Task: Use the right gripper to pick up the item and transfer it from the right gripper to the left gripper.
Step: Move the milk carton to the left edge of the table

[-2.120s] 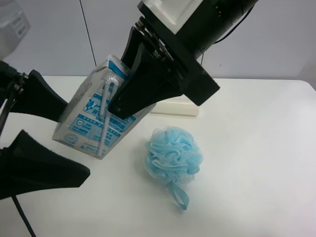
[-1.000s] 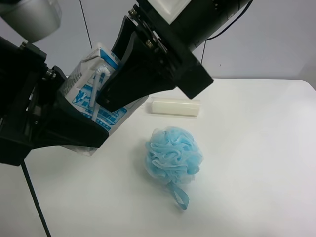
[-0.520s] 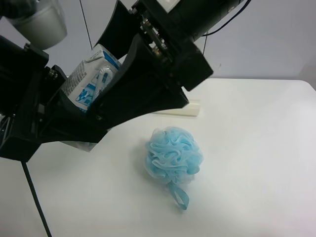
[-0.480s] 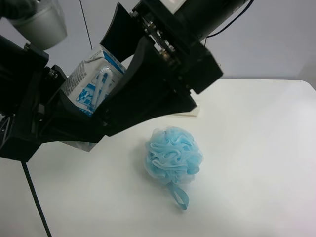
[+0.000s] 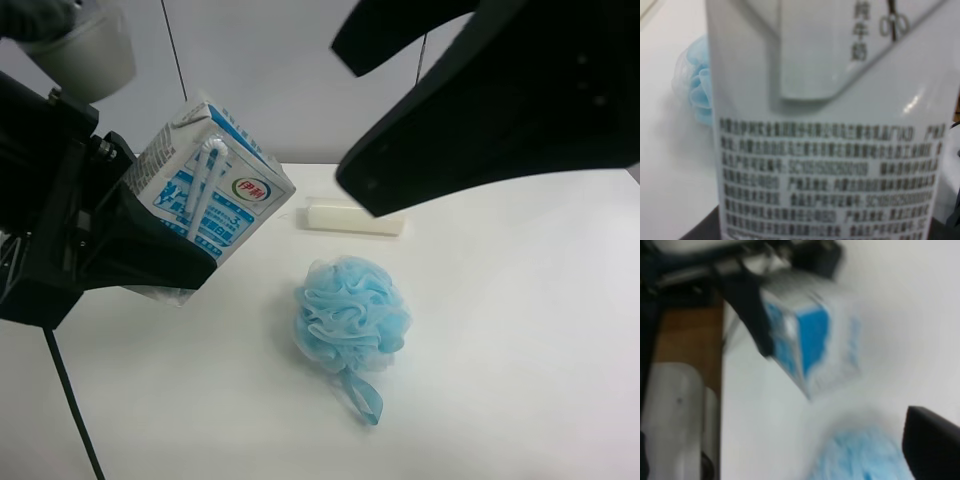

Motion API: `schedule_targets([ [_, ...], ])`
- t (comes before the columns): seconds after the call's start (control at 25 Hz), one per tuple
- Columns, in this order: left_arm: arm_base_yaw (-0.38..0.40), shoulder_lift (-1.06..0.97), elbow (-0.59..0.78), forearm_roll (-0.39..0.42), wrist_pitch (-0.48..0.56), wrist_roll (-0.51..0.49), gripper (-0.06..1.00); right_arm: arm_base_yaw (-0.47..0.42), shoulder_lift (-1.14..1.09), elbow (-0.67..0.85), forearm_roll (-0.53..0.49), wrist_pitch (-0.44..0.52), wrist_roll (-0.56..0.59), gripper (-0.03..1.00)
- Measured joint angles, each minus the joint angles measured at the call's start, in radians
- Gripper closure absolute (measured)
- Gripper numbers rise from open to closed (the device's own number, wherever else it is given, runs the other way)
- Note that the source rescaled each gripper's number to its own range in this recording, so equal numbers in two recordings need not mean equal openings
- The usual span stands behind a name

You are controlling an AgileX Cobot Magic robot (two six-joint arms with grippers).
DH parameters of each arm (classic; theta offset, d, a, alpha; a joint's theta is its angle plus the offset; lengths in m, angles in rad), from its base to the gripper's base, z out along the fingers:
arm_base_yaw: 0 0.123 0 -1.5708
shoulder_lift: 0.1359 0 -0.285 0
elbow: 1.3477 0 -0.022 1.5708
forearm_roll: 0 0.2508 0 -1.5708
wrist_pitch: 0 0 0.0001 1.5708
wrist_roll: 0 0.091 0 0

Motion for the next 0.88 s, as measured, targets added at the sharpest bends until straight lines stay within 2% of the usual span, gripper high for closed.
schedule_targets([
  [0.2, 0.0, 0.0, 0.0, 0.0, 0.001, 0.0, 0.94, 0.0, -0.135, 0.045, -0.204, -0.001, 0.292, -0.03],
  [0.4, 0.0, 0.0, 0.0, 0.001, 0.001, 0.0, 0.94, 0.0, -0.327, 0.268, -0.287, 0.001, 0.491, -0.03],
  [0.48, 0.0, 0.0, 0.0, 0.001, 0.001, 0.0, 0.94, 0.0, -0.37, 0.328, -0.289, 0.001, 0.516, -0.03],
  [0.72, 0.0, 0.0, 0.0, 0.001, 0.001, 0.0, 0.94, 0.0, -0.619, 0.646, -0.328, 0.003, 0.6, -0.03],
  [0.88, 0.0, 0.0, 0.0, 0.001, 0.001, 0.0, 0.94, 0.0, -0.791, 0.797, -0.383, -0.056, 0.671, -0.03],
])
